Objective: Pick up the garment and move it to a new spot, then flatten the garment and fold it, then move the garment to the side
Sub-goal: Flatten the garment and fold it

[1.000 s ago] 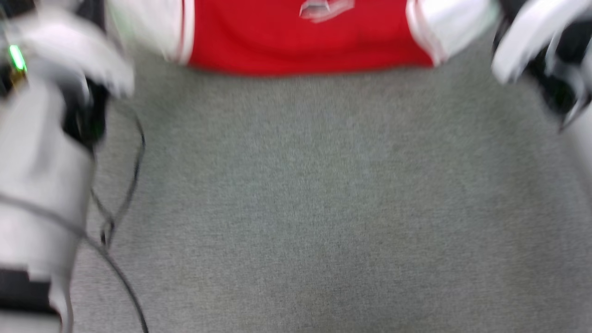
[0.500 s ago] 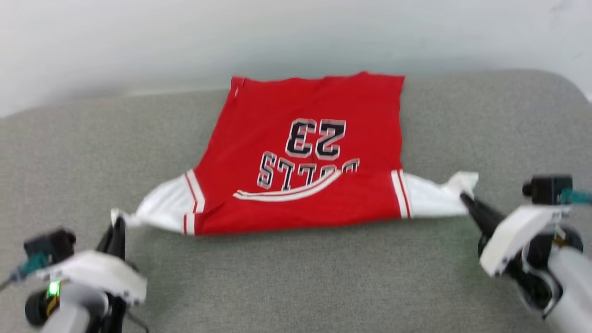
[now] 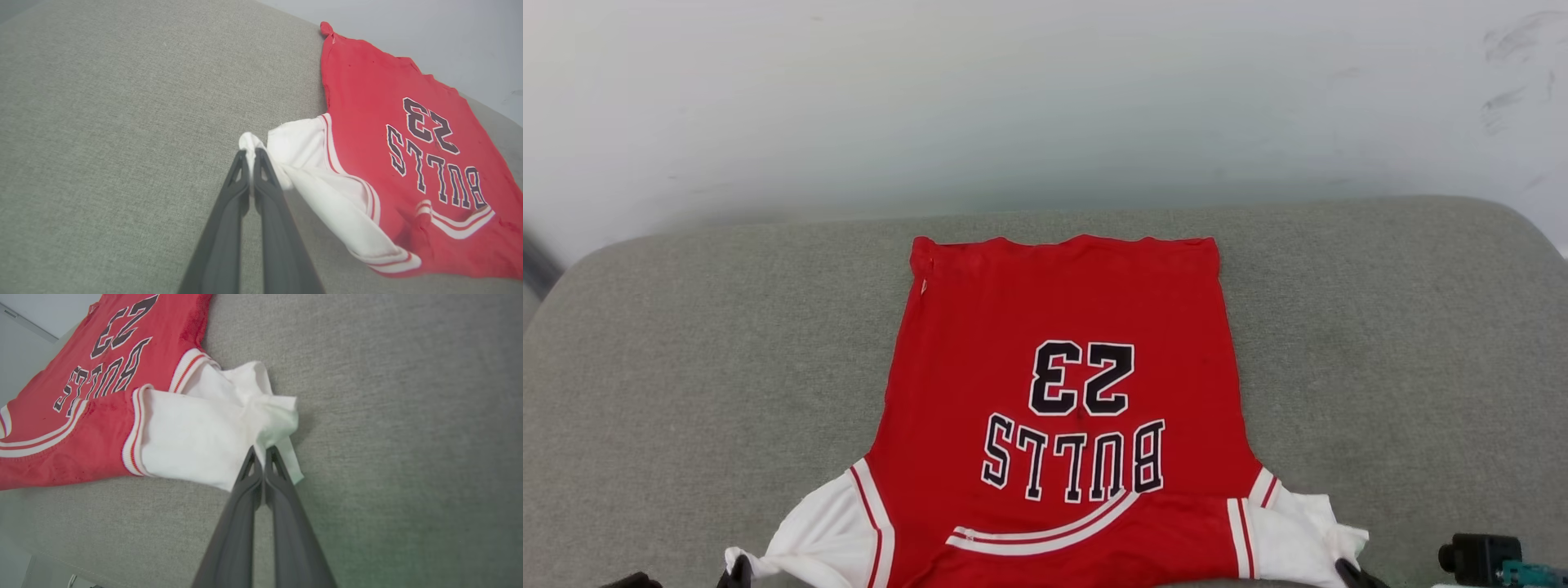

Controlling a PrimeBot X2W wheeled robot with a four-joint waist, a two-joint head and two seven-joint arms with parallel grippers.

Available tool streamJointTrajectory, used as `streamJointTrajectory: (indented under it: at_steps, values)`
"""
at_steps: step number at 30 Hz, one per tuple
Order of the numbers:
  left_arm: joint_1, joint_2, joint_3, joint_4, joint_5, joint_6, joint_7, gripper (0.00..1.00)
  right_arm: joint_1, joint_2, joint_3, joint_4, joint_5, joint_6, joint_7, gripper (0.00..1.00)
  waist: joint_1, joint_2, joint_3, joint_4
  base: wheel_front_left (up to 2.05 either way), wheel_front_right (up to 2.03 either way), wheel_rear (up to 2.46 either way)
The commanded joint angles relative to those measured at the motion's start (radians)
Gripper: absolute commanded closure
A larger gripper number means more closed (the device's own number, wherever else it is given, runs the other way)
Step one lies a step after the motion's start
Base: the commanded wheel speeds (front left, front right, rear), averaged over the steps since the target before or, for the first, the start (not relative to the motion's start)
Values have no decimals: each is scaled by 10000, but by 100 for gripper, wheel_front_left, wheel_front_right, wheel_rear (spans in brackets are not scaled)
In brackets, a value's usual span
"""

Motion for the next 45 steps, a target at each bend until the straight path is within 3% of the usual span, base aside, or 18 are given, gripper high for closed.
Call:
streamJointTrajectory:
  at_steps: [1,2,9,15,20,32,38,45]
  values:
    - [180,58,-9,-152,41,115,47,100,269,165,-208,-132,-141,-3,80,47,4,0,-28,60,0,0,0]
    - [283,62,-52,-311,92,194,60,100,500,290,-388,-256,-250,-3,181,0,4,0,-29,81,0,0,0]
    - [219,105,-482,-1218,492,469,241,100,1098,835,-2078,-1659,-1336,-3,357,0,4,0,-4,327,0,0,0]
    - [-201,204,-756,-1940,936,651,374,100,-227,1069,-3888,-2159,-2009,-3,1272,0,4,0,382,652,0,0,0]
    - [-864,134,-1036,-2460,1349,618,364,100,-2379,842,-4531,-1177,-2251,-3,2626,0,4,0,1174,1251,0,0,0]
    - [-2815,-696,-1971,-2419,2096,-40,-97,100,-7389,-342,-4232,1838,-2860,-3,6072,0,4,0,3525,3116,0,0,0]
    - [-3592,-1198,-2382,-2102,2238,-463,-374,100,-8987,-669,-4264,2967,-3279,-3,6662,0,4,0,4427,3871,0,0,0]
    - [-4041,-1615,-2629,-1593,2158,-824,-679,100,-9647,-824,-4102,4234,-3632,-3,7302,0,4,0,5059,4400,0,0,0]
